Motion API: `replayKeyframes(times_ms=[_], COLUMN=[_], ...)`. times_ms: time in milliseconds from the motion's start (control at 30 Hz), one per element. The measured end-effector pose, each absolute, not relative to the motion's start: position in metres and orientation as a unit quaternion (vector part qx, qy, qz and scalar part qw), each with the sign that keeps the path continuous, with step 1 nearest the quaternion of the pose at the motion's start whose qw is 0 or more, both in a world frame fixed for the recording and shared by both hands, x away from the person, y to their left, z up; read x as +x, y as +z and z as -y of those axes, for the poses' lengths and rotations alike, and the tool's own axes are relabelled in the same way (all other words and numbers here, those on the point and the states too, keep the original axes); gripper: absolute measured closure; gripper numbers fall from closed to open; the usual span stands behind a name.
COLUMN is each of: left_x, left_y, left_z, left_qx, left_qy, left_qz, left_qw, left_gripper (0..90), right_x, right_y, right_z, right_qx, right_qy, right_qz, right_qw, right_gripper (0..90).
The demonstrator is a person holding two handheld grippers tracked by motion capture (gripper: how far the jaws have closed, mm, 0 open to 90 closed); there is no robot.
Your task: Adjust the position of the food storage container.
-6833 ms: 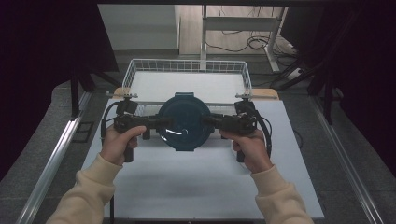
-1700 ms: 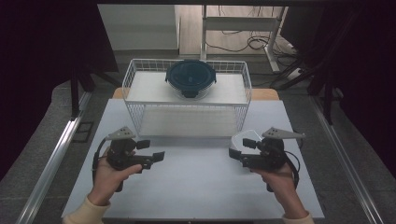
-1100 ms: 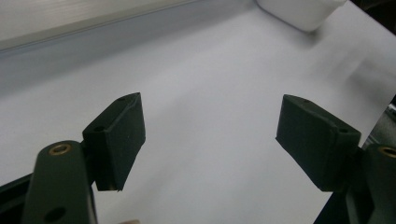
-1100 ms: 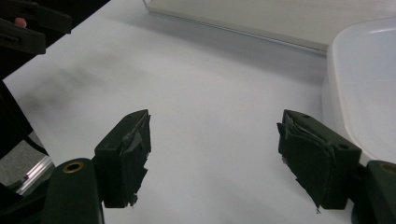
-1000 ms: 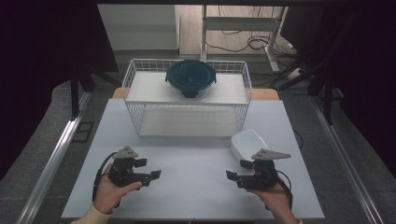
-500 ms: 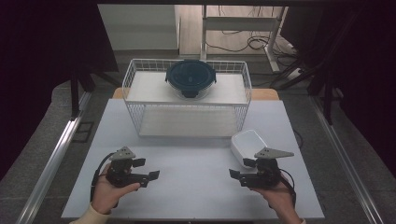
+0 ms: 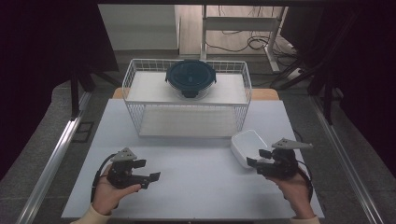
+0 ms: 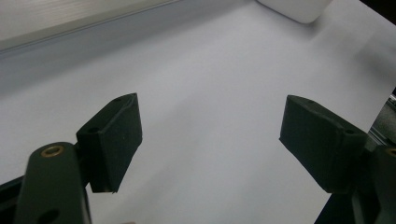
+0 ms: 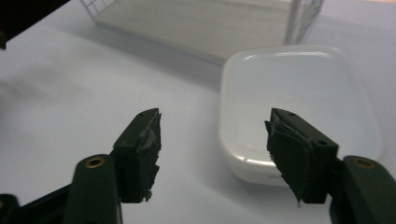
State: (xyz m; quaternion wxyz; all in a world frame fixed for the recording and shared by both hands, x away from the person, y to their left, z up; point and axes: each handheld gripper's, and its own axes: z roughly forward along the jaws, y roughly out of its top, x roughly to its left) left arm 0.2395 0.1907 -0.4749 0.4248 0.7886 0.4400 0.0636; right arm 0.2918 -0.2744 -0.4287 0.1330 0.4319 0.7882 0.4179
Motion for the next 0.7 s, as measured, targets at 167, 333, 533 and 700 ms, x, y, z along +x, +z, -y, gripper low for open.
replayKeyframes(times_ms=[167,333,533,700], left_x=[0.239,0.239,0.239,0.239], left_y=[-0.476,-0.477,-0.478,-0.477], left_z=[-0.189,-0.188,-0.189,-0.193], left_qx=[0.79,0.791,0.79,0.786], left_qy=[0.062,0.058,0.058,0.059], left_qz=[-0.439,-0.439,-0.441,-0.445], left_qw=[0.423,0.423,0.423,0.425], left_gripper=[20.1,20.1,20.0,20.0], right_x=[0.304,0.318,0.338,0.371], right_y=[-0.425,-0.421,-0.416,-0.418], right_z=[0.286,0.295,0.302,0.3], right_qx=[0.441,0.449,0.456,0.467], right_qy=[0.408,0.385,0.361,0.317], right_qz=[-0.787,-0.791,-0.796,-0.809], right_qw=[0.14,0.154,0.165,0.167], right_gripper=[45.4,55.9,71.7,83.1])
